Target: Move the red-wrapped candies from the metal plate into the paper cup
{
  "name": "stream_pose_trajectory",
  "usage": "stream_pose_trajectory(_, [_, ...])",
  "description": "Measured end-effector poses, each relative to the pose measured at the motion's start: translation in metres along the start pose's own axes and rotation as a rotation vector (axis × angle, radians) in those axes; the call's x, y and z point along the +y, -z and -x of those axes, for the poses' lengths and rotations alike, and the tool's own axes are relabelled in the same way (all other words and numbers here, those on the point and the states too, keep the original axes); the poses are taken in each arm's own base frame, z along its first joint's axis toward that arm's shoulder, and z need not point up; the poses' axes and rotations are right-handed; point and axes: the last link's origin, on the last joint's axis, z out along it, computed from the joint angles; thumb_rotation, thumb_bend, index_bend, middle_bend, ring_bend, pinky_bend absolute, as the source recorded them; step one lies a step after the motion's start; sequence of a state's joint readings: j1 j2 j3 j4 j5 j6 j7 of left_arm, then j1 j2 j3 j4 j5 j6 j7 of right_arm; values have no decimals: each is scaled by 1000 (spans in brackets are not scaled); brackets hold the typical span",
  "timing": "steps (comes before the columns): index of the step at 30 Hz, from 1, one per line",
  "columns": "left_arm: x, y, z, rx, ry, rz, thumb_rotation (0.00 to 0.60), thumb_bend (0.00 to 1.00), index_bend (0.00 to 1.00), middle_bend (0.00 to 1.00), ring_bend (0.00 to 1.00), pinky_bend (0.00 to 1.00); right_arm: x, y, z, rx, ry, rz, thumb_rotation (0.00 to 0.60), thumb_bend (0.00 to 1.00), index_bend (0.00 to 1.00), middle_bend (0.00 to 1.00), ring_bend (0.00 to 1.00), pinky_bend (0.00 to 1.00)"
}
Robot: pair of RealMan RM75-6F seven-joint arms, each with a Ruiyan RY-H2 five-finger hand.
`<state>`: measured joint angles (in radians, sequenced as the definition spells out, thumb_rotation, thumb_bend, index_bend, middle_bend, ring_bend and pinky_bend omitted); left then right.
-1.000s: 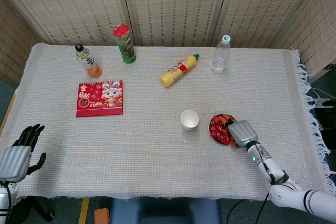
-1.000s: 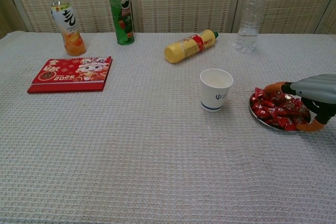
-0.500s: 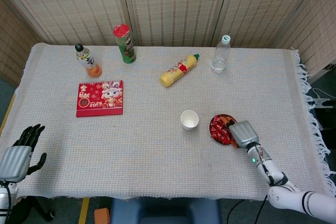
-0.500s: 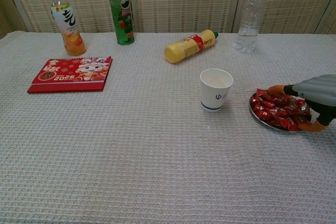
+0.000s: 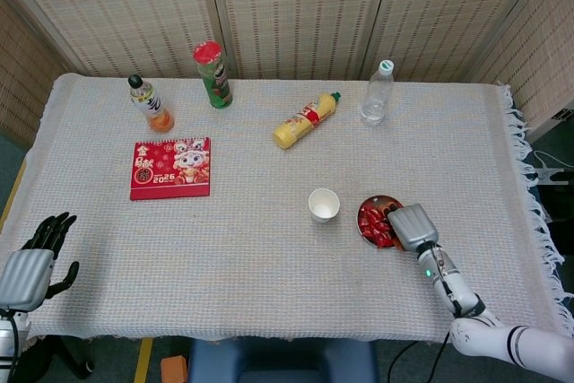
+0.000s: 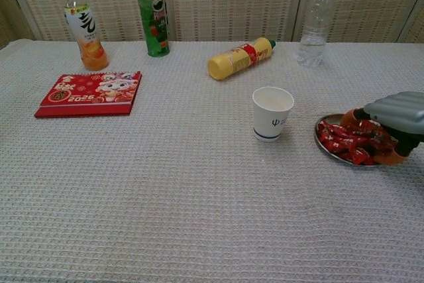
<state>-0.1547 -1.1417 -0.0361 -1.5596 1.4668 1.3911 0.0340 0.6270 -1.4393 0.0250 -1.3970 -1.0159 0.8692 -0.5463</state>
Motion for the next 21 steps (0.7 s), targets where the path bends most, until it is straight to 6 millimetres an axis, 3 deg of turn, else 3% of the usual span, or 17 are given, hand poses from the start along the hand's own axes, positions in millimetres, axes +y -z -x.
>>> stream_pose_trajectory(7, [-1, 0, 0, -2, -1, -1, 600, 431, 0, 0, 0, 325, 0, -2, 2, 0, 25, 7, 600, 246, 353, 268, 730, 993])
stream_pose_trajectory(16, [-1, 0, 0, -11, -5, 2, 600, 434, 0, 0, 0, 331, -4, -6, -2, 12, 54, -2, 600, 444, 405, 328, 730, 1000])
stream_pose_trajectory(21, [-1, -1, 0, -12, -5, 2, 600, 434, 0, 0, 0, 334, -7, -6, -6, 27, 80, -5, 600, 474, 435, 357, 730, 1000])
